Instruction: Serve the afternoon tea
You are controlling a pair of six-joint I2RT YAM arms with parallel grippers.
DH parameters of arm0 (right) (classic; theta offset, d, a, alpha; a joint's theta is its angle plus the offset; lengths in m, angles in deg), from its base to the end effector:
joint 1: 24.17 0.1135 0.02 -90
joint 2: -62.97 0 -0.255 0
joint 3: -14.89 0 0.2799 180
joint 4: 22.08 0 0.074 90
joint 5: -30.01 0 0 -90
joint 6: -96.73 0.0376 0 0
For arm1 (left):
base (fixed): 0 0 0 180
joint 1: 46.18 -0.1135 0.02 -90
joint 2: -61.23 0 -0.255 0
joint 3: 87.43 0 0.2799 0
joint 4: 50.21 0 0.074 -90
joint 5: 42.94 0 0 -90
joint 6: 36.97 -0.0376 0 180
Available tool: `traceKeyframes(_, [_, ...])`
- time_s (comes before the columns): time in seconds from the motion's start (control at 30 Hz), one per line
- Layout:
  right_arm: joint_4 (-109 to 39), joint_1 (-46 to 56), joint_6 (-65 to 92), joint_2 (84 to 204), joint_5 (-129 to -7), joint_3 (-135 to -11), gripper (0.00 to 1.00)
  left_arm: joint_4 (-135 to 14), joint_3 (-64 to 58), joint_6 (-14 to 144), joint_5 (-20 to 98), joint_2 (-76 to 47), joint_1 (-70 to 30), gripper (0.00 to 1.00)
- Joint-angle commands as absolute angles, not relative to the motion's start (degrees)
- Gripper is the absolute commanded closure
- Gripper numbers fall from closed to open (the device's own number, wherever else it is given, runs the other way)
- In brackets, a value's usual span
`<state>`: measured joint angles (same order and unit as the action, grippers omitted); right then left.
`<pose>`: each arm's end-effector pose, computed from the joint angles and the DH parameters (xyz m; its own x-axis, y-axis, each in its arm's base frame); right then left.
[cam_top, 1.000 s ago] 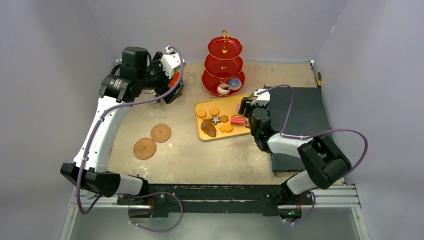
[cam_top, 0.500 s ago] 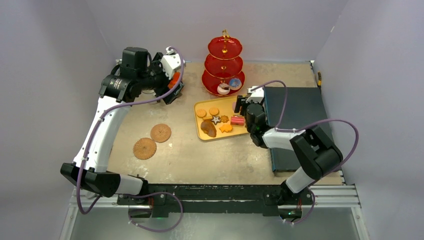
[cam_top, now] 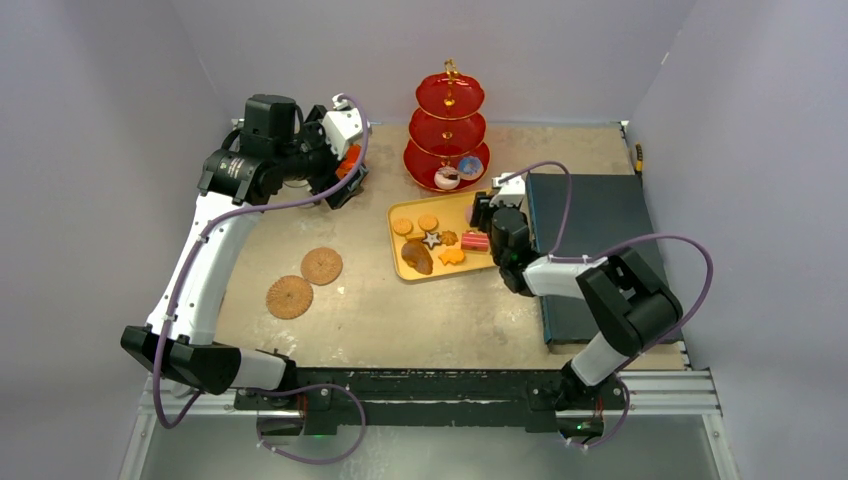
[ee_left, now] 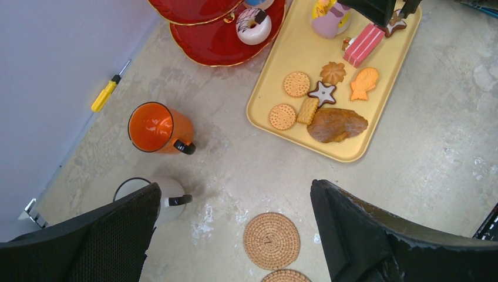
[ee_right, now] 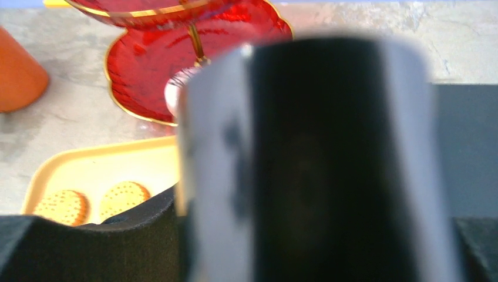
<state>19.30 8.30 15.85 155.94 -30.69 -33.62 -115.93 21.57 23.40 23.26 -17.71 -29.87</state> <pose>0.2964 0.1668 0.1664 -0.0536 0.1297 -0.9901 -0.0480 0.9900 0.1323 0.2850 -0.0992 0.4408 -0.2037 0.5309 -0.8226 0.7735 0.6023 0.1972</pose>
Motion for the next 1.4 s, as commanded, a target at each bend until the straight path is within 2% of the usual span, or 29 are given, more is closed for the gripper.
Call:
traceKeyframes(0.0, [26.06, 10.09, 15.27, 151.89, -33.18, -37.73, 0.46, -115.43, 21.93, 23.14, 22.73, -16.51, -29.75, 0.01])
traceKeyframes(0.47, [29.56, 12.05, 23.64, 166.18, -37.31, -54.39, 0.45, -115.8, 22.77, 22.63, 23.54, -16.91, -29.74, 0.01])
traceKeyframes(0.8, [30.65, 14.42, 24.25, 168.63, -36.67, -55.61, 0.45, -115.94, 21.99, 21.65, 23.85, -16.73, -29.7, 0.01])
traceKeyframes(1.37, [39.15, 14.5, 26.52, 182.66, -23.04, -62.52, 0.48, -117.33, 21.94, 19.59, 25.22, -15.81, -29.75, 0.01])
